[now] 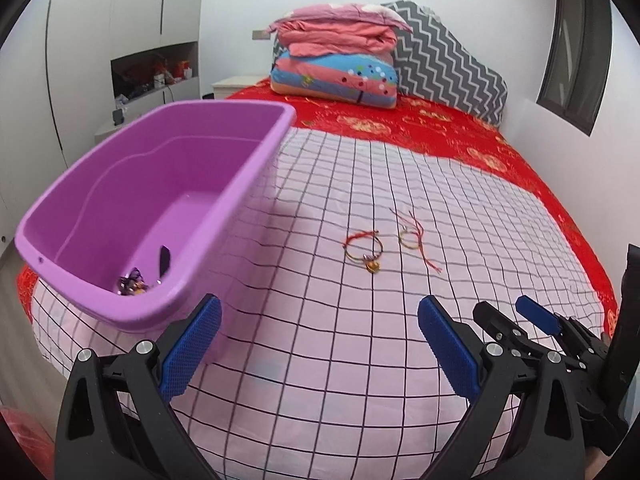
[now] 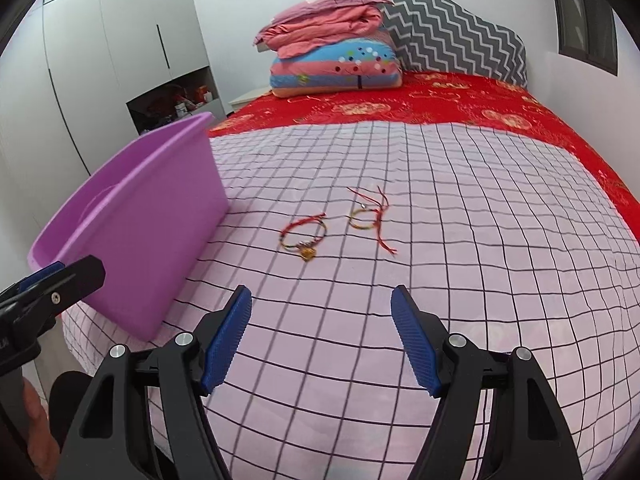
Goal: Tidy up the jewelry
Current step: 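Withdraw both tools from the basin back over the red string bracelets, then close right tool on red string bracelet while left tool closes on the other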
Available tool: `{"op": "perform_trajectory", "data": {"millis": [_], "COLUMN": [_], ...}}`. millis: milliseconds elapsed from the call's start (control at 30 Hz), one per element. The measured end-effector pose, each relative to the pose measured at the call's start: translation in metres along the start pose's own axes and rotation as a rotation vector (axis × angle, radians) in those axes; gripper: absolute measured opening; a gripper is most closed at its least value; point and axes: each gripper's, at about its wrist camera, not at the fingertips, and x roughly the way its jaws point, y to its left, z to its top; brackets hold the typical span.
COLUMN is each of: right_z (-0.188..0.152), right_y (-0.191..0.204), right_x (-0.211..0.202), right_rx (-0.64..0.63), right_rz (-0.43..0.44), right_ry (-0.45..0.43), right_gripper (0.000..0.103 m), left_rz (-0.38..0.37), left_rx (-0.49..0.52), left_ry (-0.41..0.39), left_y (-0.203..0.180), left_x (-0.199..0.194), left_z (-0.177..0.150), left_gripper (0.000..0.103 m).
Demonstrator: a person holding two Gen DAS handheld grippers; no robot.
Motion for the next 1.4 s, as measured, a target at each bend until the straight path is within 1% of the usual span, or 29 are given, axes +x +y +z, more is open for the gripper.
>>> {"op": "perform_trajectory", "data": {"millis": [133, 267, 367, 433, 567, 767, 867, 1133, 1400], "right_z": [-0.003, -0.002, 0.004, 0.01, 0.024, 0.045, 0.055, 0.069, 0.075], "right_y": [-0.017, -0.034, -0.045, -0.052, -0.068, -0.077, -0.081, -0.09, -0.091], "right_x": [0.022, 0.048, 0.07, 0.082, 0.115, 0.157, 0.177, 0.22, 0.243], "right_rx": [0.02, 0.035, 0.028, 0.034, 0.056, 0.04, 0.032, 0.034, -0.006], "right_rz": [-0.015, -0.031, -0.066, -0.073, -0.075, -0.071, -0.069, -0.08, -0.101], "right_ry": [0.023, 0.046, 0.058, 0.059, 0.066, 0.068, 0.071, 0.098, 0.13], "right_gripper": [0.069, 0.069, 0.069, 0.069, 0.069, 0.069, 0.069, 0.069, 0.069], "left_rz": [-0.009, -0.017, -0.012, -0.008, 0.016, 0.056, 0.087, 0.11, 0.096], "left_rx": [0.008, -0.003, -0.004, -0.004, -0.011, -0.041, -0.035, -0.021, -0.01], "left_ry": [0.051, 0.097, 0.131, 0.141, 0.136, 0.136, 0.131, 0.154, 0.165], "left_y": [-0.011, -0.019, -0.025, -0.028, -0.031, -0.026, -0.027, -0.032, -0.036], "left_x": [0.027, 0.064, 0.094, 0.111, 0.148, 0.196, 0.219, 0.26, 0.276], "left_z": [-0.005, -0.006, -0.006, -0.003, 0.008, 0.027, 0.034, 0.04, 0.038], "left_gripper": [0.097, 0.097, 0.097, 0.097, 0.097, 0.097, 0.097, 0.097, 0.096]}}
